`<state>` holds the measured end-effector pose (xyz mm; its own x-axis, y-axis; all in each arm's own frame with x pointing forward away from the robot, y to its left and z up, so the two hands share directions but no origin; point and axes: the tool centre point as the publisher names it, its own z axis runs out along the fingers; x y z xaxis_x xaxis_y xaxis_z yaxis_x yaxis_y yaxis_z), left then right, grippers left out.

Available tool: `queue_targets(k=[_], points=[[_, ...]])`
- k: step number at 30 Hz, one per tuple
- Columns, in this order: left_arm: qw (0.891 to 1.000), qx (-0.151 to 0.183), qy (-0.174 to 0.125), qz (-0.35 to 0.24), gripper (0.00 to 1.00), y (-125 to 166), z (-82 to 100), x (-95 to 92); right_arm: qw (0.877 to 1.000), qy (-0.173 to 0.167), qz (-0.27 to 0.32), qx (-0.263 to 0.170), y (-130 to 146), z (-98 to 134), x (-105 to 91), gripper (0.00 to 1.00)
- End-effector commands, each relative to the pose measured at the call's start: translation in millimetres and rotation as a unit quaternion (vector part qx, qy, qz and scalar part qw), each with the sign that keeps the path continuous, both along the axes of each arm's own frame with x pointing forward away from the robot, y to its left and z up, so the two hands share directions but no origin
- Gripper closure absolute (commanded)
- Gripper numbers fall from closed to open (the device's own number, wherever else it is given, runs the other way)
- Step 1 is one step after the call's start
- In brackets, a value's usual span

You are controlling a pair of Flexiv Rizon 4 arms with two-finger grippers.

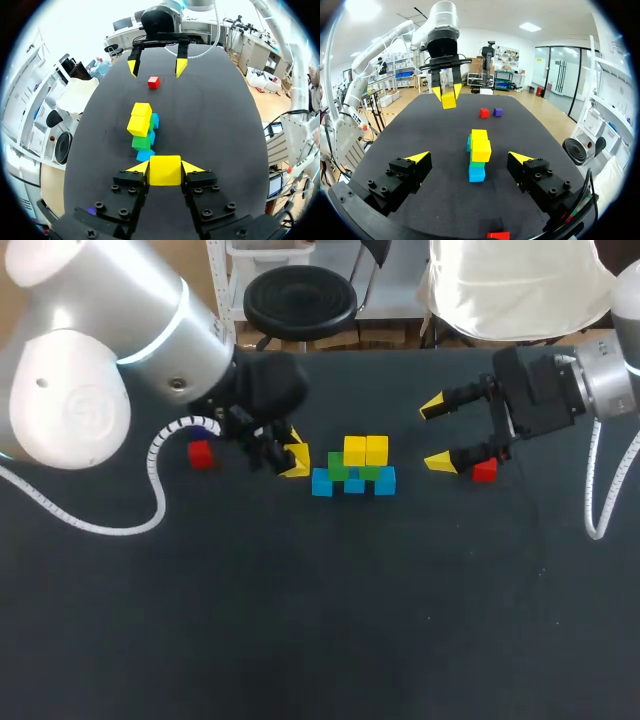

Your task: Place the blue cubes, place green cubes on the blue cubes, place the yellow cubes on the green cubes, then place the red cubes on the yellow cubes, and place purple cube on the red cubes.

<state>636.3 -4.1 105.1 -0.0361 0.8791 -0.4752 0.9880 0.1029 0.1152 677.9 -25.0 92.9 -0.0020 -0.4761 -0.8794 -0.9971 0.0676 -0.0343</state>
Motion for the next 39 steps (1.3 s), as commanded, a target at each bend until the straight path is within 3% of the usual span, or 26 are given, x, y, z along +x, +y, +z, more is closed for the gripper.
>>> queue_targets(k=[1, 11, 12, 14, 17, 22, 31, 36, 39], points=[[1.000, 0.001, 0.000, 0.000, 1.00, 0, 0.2, -0.3, 1.000, 0.000, 0.000, 0.001, 0, 0, 0.0, 0.00], [1.000, 0.001, 0.000, 0.000, 1.00, 0, 0.2, -0.3, 1.000, 0.000, 0.000, 0.001, 0, 0, 0.0, 0.00], [1.000, -0.005, 0.011, 0.001, 1.00, -2, 1.4, 4.3, 1.000, 0.000, 0.000, 0.001, 0, 0, 0.0, 0.00], [0.999, 0.020, 0.027, 0.008, 1.00, -10, 2.4, 13.9, 1.000, 0.000, 0.000, 0.001, 0, 0, 0.0, 0.00], [0.999, 0.033, 0.025, 0.011, 1.00, -20, 8.3, 22.9, 1.000, 0.000, 0.000, 0.001, 0, 0, 0.0, 0.00], [0.999, 0.024, 0.022, 0.003, 1.00, -36, 12.4, 25.2, 1.000, 0.000, 0.000, 0.001, 0, 0, 0.0, 0.00], [0.996, 0.001, 0.078, 0.035, 1.00, -41, -5.3, 29.9, 1.000, 0.000, 0.000, 0.001, 0, 0, 0.0, 0.00], [0.993, -0.029, 0.110, 0.035, 1.00, -38, -10.0, 30.0, 1.000, 0.000, 0.000, 0.001, 0, 0, 0.0, 0.00], [0.993, -0.038, 0.110, 0.029, 1.00, -39, -11.1, 29.2, 1.000, 0.000, 0.000, 0.001, 0, 0, 0.0, 0.00]])
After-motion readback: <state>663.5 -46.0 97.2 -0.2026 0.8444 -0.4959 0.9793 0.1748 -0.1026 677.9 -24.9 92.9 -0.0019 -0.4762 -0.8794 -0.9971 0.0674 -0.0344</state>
